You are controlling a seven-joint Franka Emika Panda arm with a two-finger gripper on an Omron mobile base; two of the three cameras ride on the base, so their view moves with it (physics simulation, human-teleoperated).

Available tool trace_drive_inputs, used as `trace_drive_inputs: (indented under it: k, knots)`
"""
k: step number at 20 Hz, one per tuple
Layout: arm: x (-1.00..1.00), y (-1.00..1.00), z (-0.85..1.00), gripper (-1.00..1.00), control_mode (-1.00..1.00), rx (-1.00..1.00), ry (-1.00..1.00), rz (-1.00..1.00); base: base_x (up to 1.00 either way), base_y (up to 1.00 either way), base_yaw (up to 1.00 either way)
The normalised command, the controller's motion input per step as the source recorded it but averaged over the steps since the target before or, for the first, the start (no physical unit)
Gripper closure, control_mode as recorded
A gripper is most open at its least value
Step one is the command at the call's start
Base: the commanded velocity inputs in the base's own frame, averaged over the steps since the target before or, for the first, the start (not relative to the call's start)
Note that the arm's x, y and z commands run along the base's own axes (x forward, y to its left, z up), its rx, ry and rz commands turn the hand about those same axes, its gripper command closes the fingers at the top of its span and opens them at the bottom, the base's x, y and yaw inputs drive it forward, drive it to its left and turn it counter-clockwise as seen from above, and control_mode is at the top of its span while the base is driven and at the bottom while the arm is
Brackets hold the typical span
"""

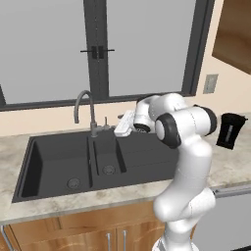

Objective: Turn on the sink faucet and place the jug under the water for a few seconds to fill it up.

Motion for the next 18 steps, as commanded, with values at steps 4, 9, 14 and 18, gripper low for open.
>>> trace_drive_inputs:
  k: [4,9,14,18]
  knots:
    - [0.67,0.28,-0.2,-1.0,-1.0,0.0,0.01,0.04,0.0,0.0,0.0]
    - [0.76,0.24,-0.2,-1.0,-1.0,0.01,0.02,0.03,0.0,0.0,0.0]
    - [0.72,0.23,-0.31,-1.0,-1.0,0.0,0.02,0.03,0.0,0.0,0.0]
    - [0.66,0.15,-0.31,-1.0,-1.0,0.0,0.01,0.04,0.0,0.0,0.0]
